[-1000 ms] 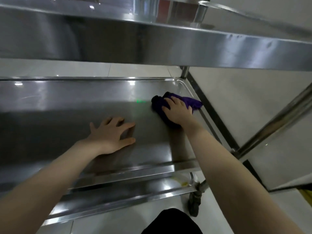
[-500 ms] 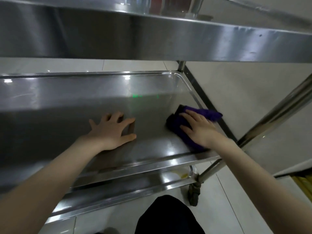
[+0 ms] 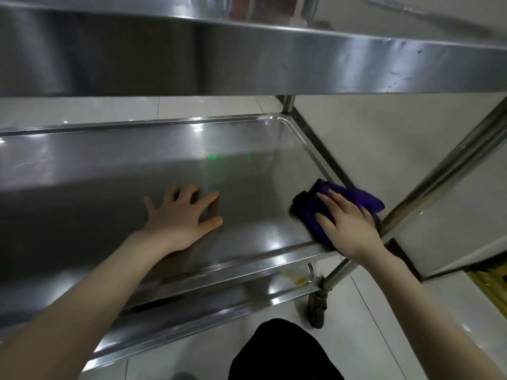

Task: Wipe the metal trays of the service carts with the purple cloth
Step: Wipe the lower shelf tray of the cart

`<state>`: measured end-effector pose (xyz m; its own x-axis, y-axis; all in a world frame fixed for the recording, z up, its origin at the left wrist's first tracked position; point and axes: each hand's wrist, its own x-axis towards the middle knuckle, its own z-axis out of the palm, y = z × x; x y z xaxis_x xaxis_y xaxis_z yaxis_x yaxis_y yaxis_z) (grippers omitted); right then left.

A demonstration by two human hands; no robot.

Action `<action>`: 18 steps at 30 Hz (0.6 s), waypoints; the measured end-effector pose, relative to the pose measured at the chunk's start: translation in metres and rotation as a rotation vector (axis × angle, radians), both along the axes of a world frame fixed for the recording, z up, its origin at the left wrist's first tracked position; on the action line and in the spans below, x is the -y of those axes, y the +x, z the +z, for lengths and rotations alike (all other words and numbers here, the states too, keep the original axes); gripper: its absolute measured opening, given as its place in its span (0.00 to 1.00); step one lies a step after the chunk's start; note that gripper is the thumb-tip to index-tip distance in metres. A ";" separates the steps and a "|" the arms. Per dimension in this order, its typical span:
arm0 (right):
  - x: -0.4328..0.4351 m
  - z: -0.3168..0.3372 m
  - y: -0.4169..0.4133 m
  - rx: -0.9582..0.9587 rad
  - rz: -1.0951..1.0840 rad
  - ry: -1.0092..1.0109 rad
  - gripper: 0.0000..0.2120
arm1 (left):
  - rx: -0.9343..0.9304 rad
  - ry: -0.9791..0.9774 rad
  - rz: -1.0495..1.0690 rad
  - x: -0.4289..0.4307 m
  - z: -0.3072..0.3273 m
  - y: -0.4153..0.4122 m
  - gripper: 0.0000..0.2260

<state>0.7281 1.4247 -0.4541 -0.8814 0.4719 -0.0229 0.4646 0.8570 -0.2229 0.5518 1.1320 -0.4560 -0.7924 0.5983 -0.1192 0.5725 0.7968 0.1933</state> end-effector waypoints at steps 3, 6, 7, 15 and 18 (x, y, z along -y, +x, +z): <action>-0.002 -0.002 0.007 0.040 -0.001 0.012 0.26 | 0.000 -0.008 0.000 0.000 -0.001 0.003 0.27; -0.016 0.005 -0.040 0.001 -0.004 0.013 0.25 | -0.012 0.007 0.010 0.000 0.004 0.005 0.26; -0.019 0.009 -0.063 0.002 -0.025 -0.001 0.25 | -0.018 0.010 0.008 0.001 0.009 0.003 0.26; 0.132 0.007 -0.195 -0.062 0.266 -0.048 0.24 | -0.115 -0.017 0.196 0.126 0.002 -0.019 0.29; 0.207 0.007 -0.208 -0.025 0.485 -0.074 0.24 | -0.089 0.000 0.270 0.143 -0.001 -0.025 0.32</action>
<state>0.5202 1.2174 -0.4474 -0.9998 0.0050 -0.0167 0.0097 0.9548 -0.2970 0.5268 0.9892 -0.4569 -0.9303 0.3644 -0.0424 0.3545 0.9226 0.1520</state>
